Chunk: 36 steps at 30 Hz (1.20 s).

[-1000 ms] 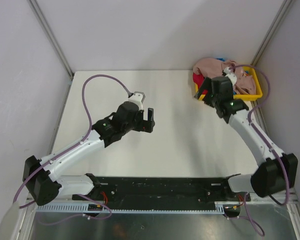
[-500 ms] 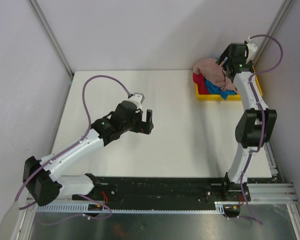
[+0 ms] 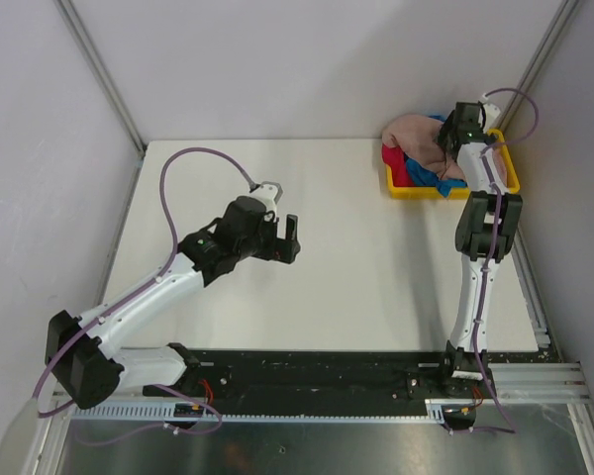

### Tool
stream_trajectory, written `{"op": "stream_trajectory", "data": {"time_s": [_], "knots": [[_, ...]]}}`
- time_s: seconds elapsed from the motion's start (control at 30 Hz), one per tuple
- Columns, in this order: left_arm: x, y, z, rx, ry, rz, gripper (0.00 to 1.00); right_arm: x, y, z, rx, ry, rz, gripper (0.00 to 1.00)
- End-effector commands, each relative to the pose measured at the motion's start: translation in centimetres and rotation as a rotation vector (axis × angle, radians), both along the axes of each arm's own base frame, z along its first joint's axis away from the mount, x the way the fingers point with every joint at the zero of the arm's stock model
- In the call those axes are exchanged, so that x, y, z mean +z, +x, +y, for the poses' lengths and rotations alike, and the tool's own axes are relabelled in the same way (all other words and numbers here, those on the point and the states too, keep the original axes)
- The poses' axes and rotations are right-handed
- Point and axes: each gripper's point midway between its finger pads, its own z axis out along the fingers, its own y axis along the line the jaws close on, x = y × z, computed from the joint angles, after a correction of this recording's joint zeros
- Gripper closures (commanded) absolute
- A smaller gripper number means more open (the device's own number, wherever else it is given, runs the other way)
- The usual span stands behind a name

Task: Fold and stack the t-shirts
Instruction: Grab crumpled tshirt from bin with the right arm

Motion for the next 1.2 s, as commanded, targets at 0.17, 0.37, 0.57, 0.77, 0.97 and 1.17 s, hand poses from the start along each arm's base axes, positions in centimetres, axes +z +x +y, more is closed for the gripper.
{"op": "stream_trajectory", "data": {"time_s": [0.17, 0.37, 0.57, 0.77, 0.97, 1.17], "knots": [[0.9, 0.8, 0.5, 0.007, -0.006, -0.027, 0.01, 0.3, 1.9, -0.5, 0.011, -0.02, -0.059, 0.08], [0.6, 0.9, 0.5, 0.012, -0.004, -0.018, 0.01, 2.6, 1.6, -1.0, -0.002, -0.018, -0.097, 0.78], [0.9, 1.0, 0.7, 0.021, -0.007, -0.027, 0.01, 7.4, 0.5, -1.5, -0.029, -0.034, -0.156, 1.0], [1.2, 1.1, 1.0, 0.032, -0.009, -0.038, 0.0, 15.8, -1.4, -1.5, -0.037, -0.084, -0.276, 1.0], [1.5, 1.3, 1.1, 0.043, -0.015, -0.041, 0.0, 23.2, -3.9, -0.4, -0.023, -0.11, -0.392, 1.0], [1.8, 1.4, 1.5, 0.056, -0.018, -0.05, 0.0, 30.9, -7.1, 1.5, 0.016, -0.103, -0.541, 1.0]]}}
